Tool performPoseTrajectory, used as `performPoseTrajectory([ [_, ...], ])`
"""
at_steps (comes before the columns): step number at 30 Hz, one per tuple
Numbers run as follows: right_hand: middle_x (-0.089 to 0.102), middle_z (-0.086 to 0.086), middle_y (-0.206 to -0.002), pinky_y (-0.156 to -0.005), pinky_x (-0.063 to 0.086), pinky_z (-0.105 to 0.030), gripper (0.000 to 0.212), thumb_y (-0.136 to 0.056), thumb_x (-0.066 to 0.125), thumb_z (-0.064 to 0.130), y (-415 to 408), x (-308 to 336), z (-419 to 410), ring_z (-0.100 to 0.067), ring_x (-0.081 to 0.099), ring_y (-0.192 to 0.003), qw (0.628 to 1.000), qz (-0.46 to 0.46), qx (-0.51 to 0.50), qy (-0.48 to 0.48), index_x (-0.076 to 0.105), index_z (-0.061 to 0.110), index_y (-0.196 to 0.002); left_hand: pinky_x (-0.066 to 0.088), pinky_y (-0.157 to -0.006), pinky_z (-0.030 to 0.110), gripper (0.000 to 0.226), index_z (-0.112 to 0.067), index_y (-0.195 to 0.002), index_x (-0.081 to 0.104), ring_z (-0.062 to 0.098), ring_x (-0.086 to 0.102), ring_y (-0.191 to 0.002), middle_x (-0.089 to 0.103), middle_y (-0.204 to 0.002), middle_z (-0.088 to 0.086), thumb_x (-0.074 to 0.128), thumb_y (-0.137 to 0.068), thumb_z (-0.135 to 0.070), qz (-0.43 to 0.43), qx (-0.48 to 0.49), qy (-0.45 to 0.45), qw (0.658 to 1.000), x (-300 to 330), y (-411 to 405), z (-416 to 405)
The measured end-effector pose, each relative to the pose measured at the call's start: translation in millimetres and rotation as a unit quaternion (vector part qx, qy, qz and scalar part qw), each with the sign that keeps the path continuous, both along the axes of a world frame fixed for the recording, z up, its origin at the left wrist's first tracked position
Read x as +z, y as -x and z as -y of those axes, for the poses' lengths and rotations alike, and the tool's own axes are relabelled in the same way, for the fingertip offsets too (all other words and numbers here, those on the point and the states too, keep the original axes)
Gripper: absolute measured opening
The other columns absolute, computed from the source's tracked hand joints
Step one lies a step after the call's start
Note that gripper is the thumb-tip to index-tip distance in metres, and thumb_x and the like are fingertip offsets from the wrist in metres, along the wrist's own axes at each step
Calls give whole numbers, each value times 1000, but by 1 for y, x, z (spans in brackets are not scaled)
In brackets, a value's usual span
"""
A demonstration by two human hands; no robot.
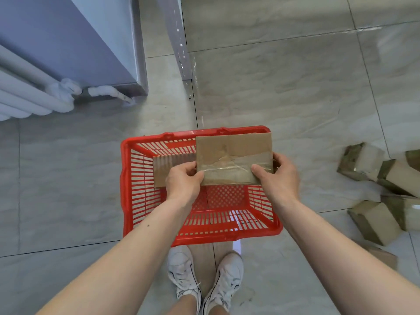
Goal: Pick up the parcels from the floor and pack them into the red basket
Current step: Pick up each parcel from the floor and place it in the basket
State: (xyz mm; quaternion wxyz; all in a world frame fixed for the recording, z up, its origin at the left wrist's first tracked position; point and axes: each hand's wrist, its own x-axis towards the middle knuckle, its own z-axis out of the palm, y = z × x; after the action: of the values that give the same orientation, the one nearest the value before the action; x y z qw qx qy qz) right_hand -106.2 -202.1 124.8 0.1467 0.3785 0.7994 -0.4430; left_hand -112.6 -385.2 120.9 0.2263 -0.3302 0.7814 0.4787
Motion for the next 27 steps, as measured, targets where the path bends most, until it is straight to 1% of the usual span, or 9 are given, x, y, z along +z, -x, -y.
performPoseTrajectory([
  [4, 66, 1, -116, -95, 53, -48, 57, -69, 70, 43, -1, -44, 3, -22, 64, -106, 1000, 6, 10, -14, 60, 29, -123, 56, -90, 35, 20, -21, -100, 79, 13, 69, -89, 74, -84, -9, 76, -81, -15, 2, 33, 23, 999, -49, 0, 0],
  [8, 66, -2, -116, -94, 54, -48, 47, -78, 71, 33, 1, -92, 8, -23, 64, -105, 999, 9, 20, -38, 61, 26, -123, 56, -90, 34, 23, -17, -103, 78, 15, 69, -91, 75, -92, -2, 78, -81, -17, 13, 39, 42, 998, -97, 3, 0],
  [11, 66, -2, -118, -95, 54, -47, 44, -83, 71, 28, 5, -124, 13, -24, 64, -108, 998, 21, 29, -55, 61, 22, -125, 51, -80, 27, 21, -16, -104, 77, 14, 66, -90, 74, -93, -3, 77, -83, -18, 20, 35, 54, 998, -126, 5, 2],
  [14, 66, -4, -116, -91, 55, -47, 38, -85, 69, 22, 9, -151, 16, -25, 64, -108, 997, 30, 38, -68, 61, 19, -122, 44, -74, 23, 22, -15, -106, 77, 13, 63, -86, 72, -94, -2, 75, -84, -17, 20, 24, 58, 998, -151, 7, 4],
  [17, 66, -5, -119, -90, 56, -43, 38, -87, 69, 21, 12, -173, 16, -26, 63, -110, 995, 44, 50, -80, 59, 17, -123, 51, -79, 27, 28, -13, -110, 75, 16, 66, -90, 74, -99, 1, 78, -82, -19, 21, 8, 71, 997, -175, 8, 4],
  [20, 65, -5, -124, -94, 54, -41, 40, -89, 69, 18, 16, -189, 17, -27, 62, -115, 994, 47, 55, -78, 56, 17, -126, 56, -88, 36, 33, -13, -110, 75, 19, 68, -93, 75, -97, 1, 80, -79, -22, 8, -8, 95, 995, -190, 10, 4],
  [22, 63, -5, -127, -97, 54, -43, 44, -89, 69, 18, 19, -199, 19, -28, 61, -118, 994, 50, 58, -81, 52, 17, -129, 56, -84, 33, 30, -12, -108, 74, 20, 68, -91, 74, -94, 2, 80, -80, -21, -8, -28, 112, 993, -196, 12, 5],
  [24, 62, -6, -128, -96, 55, -45, 47, -89, 70, 19, 20, -208, 20, -29, 62, -117, 993, 53, 58, -83, 47, 18, -130, 55, -78, 30, 25, -12, -104, 74, 19, 69, -87, 73, -88, 2, 79, -80, -19, -26, -54, 129, 990, -200, 11, 5],
  [27, 62, -7, -128, -94, 56, -45, 50, -89, 69, 17, 18, -219, 19, -28, 64, -114, 994, 49, 62, -71, 41, 20, -131, 59, -78, 33, 23, -12, -101, 74, 18, 69, -80, 71, -81, -1, 80, -79, -16, -45, -91, 145, 984, -206, 8, 4],
])
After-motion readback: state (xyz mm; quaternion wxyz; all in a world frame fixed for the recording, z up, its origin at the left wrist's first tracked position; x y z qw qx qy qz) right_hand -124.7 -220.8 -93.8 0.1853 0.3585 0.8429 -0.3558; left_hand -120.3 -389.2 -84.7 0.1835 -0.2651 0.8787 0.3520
